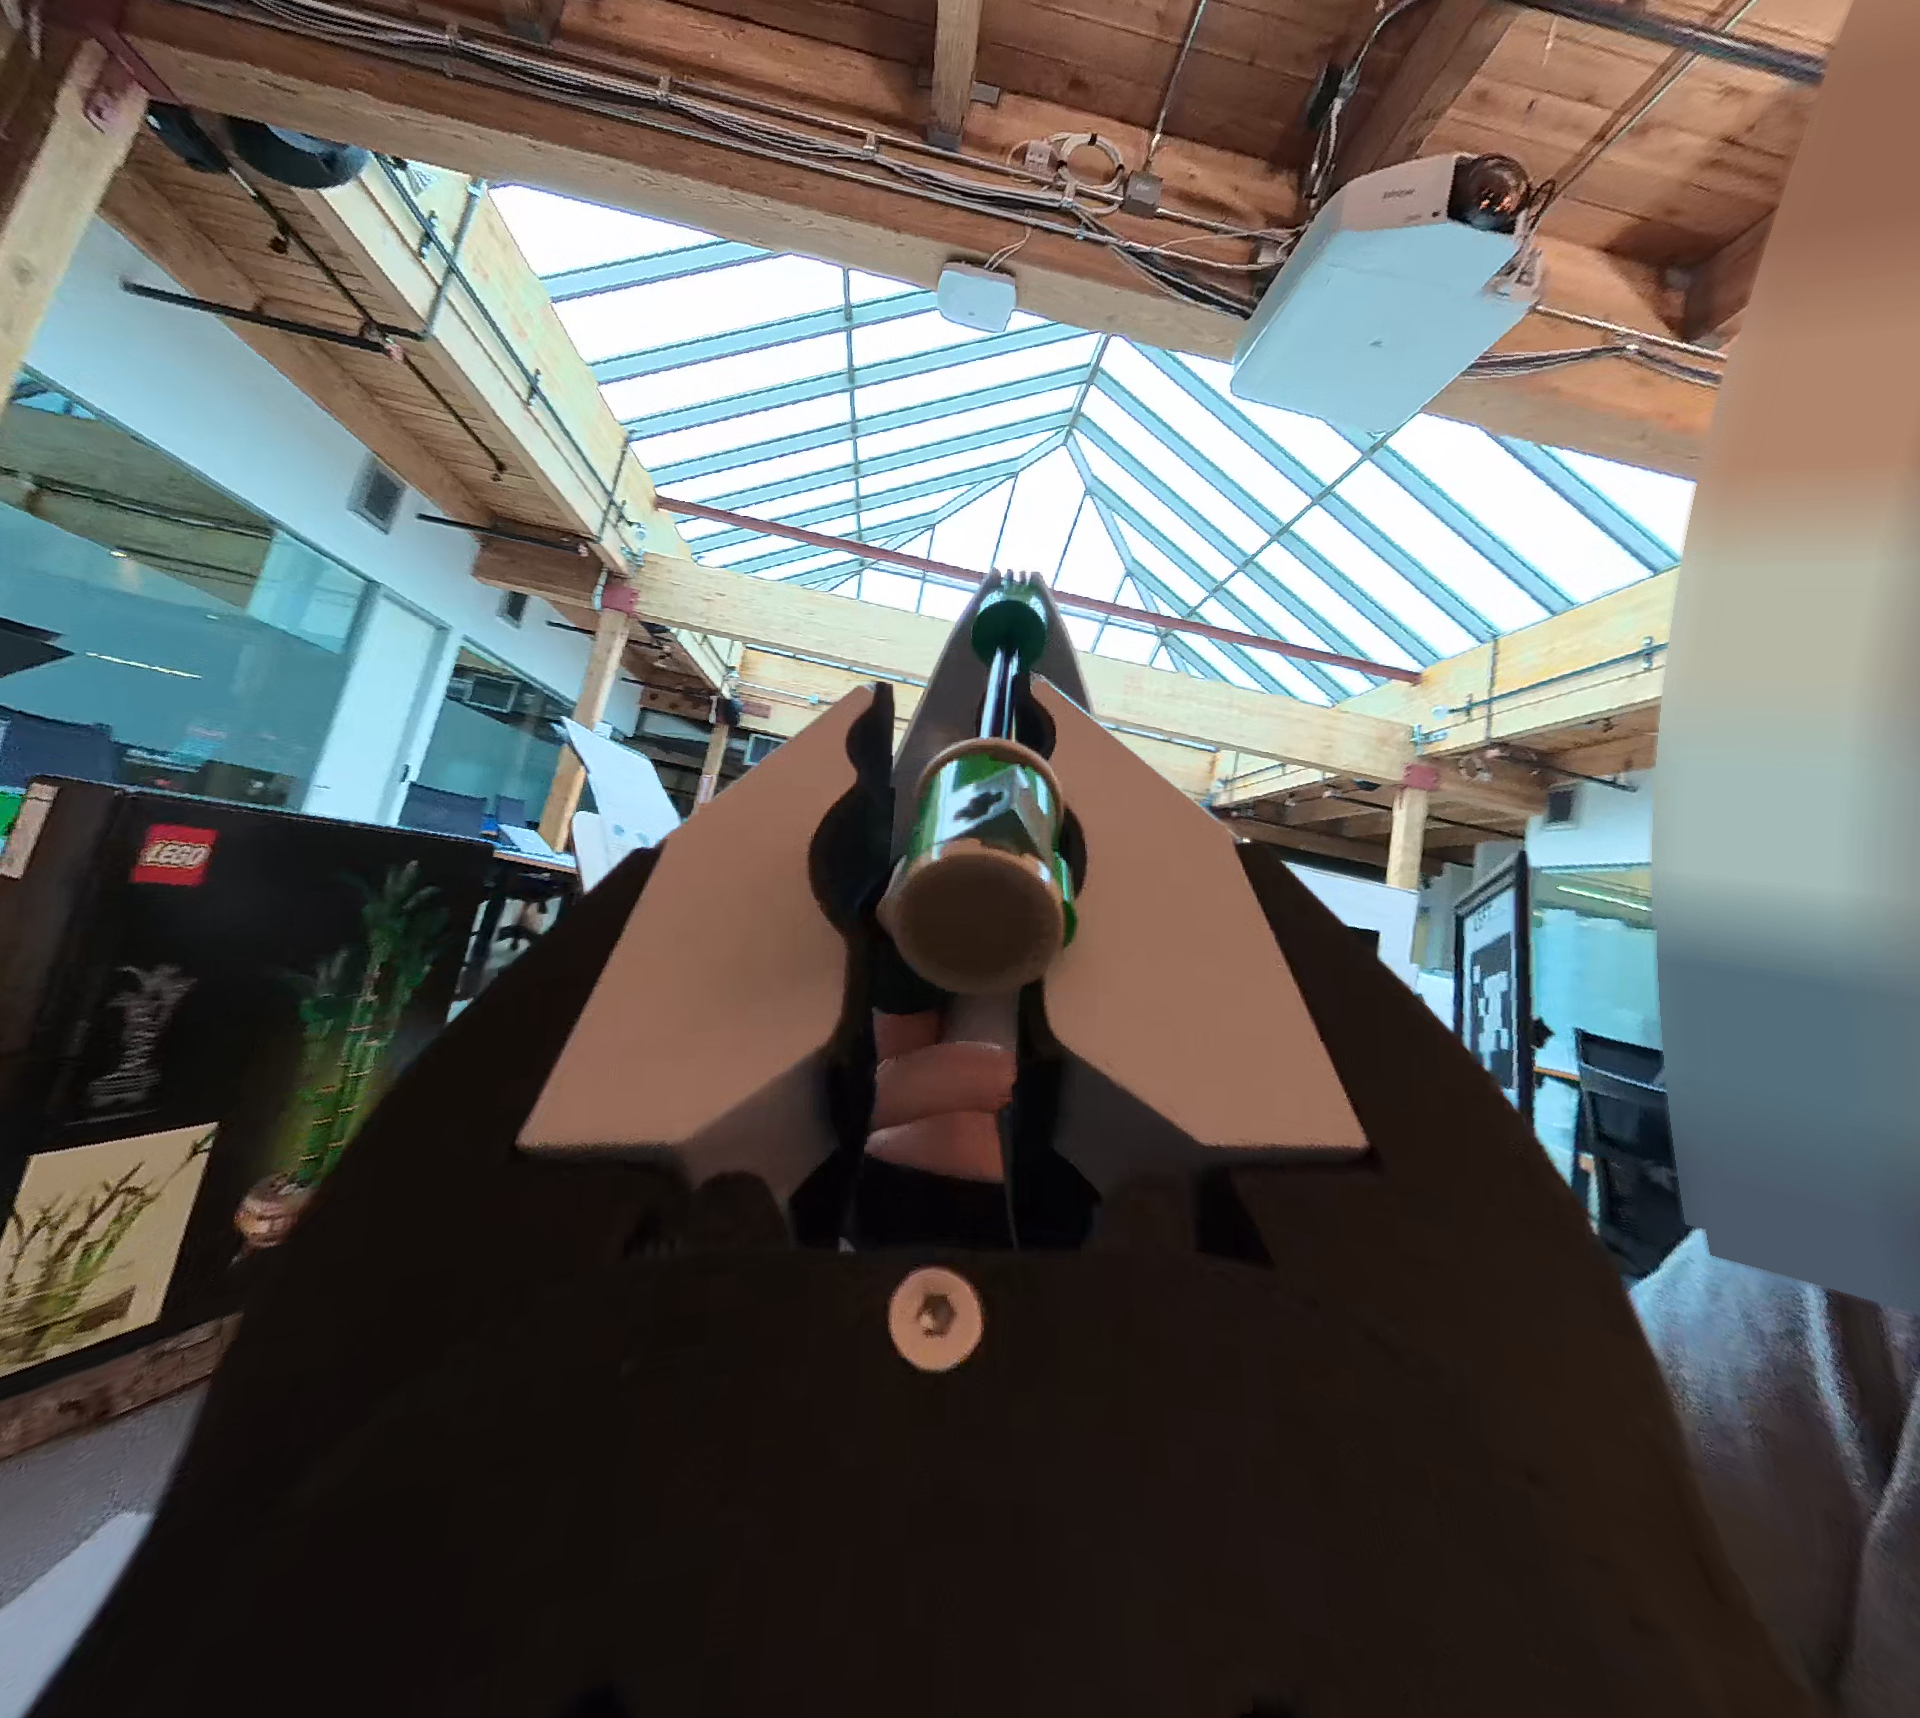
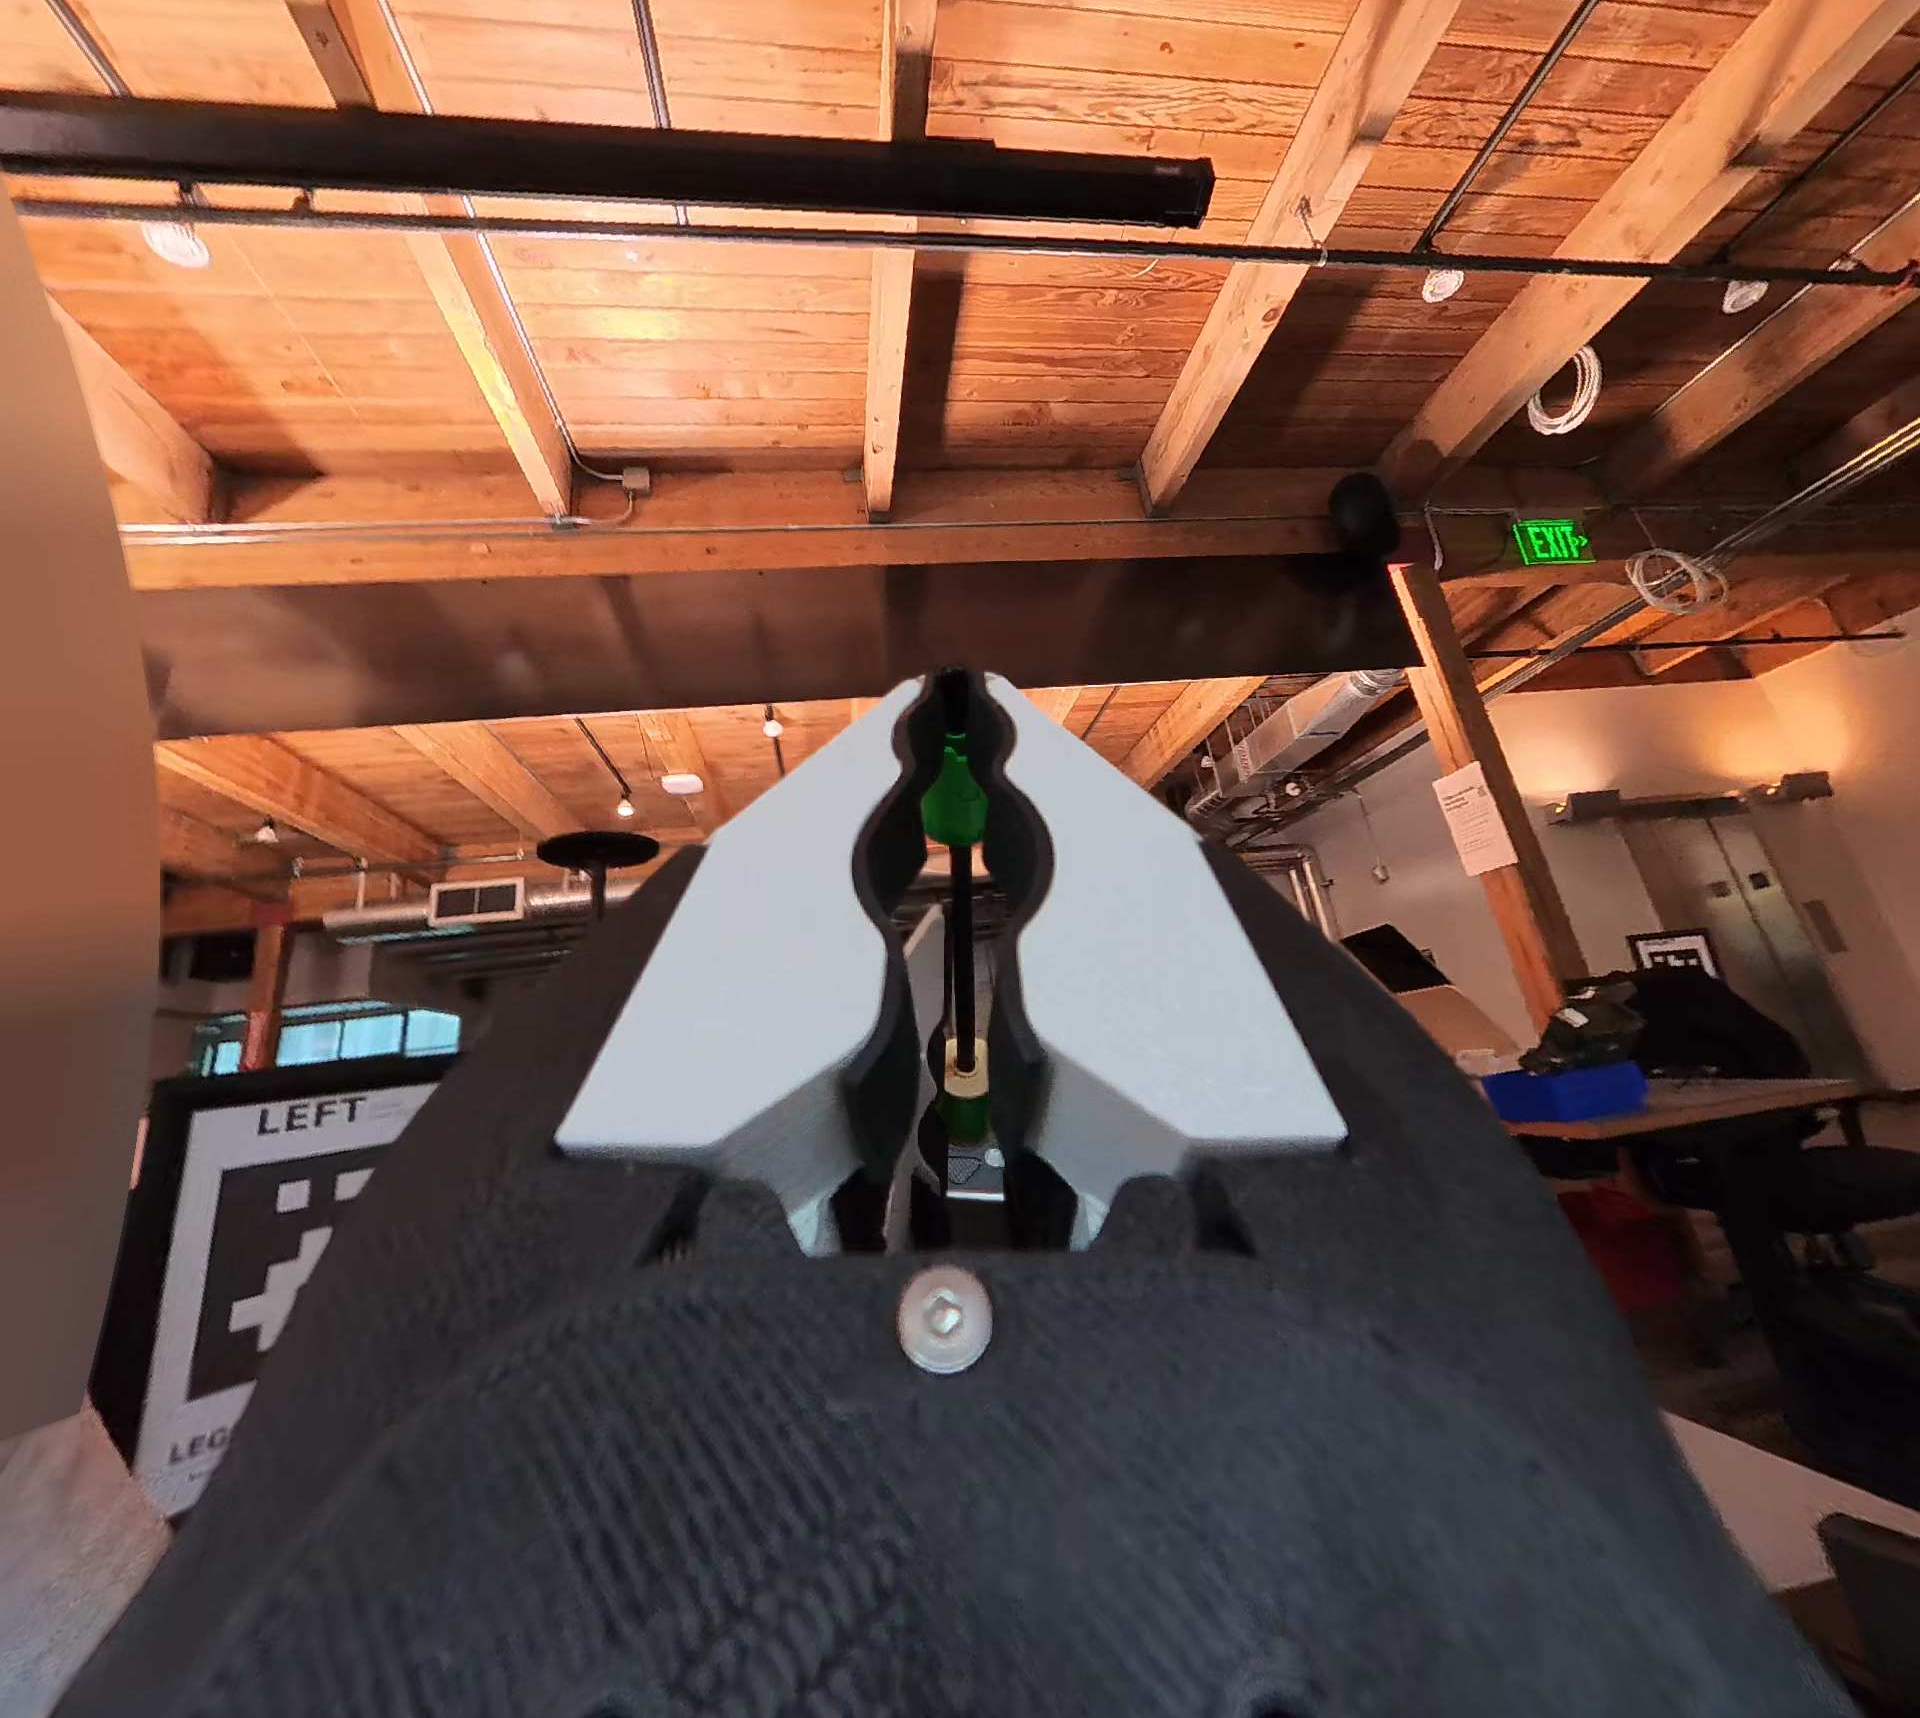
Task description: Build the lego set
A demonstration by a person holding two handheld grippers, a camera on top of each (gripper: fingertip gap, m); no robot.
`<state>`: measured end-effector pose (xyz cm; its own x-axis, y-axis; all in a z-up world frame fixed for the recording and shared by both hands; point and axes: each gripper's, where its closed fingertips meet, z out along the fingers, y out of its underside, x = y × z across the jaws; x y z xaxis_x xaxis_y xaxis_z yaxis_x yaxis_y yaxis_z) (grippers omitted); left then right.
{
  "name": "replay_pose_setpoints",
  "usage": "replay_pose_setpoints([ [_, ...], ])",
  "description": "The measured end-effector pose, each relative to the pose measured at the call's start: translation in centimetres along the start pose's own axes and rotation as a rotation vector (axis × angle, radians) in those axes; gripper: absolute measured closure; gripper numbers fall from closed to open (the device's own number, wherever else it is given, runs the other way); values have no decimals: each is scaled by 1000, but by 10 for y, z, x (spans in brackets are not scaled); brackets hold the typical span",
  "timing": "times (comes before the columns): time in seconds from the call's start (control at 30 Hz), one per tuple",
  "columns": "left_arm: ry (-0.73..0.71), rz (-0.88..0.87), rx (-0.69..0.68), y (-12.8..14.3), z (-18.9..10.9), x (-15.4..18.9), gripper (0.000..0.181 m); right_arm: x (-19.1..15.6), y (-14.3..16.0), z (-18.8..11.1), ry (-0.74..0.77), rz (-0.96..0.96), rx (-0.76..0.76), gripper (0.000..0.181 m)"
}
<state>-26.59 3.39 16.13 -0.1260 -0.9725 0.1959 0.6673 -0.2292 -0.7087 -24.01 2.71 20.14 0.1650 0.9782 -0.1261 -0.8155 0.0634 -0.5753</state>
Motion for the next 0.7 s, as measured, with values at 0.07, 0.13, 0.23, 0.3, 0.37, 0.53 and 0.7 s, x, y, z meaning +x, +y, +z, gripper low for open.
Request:
replay_pose_setpoints([
  [0.07, 7, 7, -14, 3, -1, -1, 159, -1, 0, 1, -1, -22, -12, 177],
  [0.13, 14, 23, -23, 5, -2, -2, 155, -2, -2, 0, -1, -34, -15, 177],
  [0.23, 30, 33, -37, 6, -6, -4, 146, 1, -7, 0, 6, -28, -20, 177],
  [0.3, 31, 27, -51, 8, -9, -9, 139, 6, -15, -2, 18, -21, -15, 177],
  [0.37, 36, 8, -72, 11, -13, -15, 133, 13, -26, -5, 35, -5, -8, 177],
  [0.53, 34, 25, -193, 22, -23, -27, 122, 35, -52, -16, 93, -12, -68, 177],
  [0.7, -62, 71, -230, 2, -44, -52, 123, 55, -39, -28, 118, 4, -393, 177],
])
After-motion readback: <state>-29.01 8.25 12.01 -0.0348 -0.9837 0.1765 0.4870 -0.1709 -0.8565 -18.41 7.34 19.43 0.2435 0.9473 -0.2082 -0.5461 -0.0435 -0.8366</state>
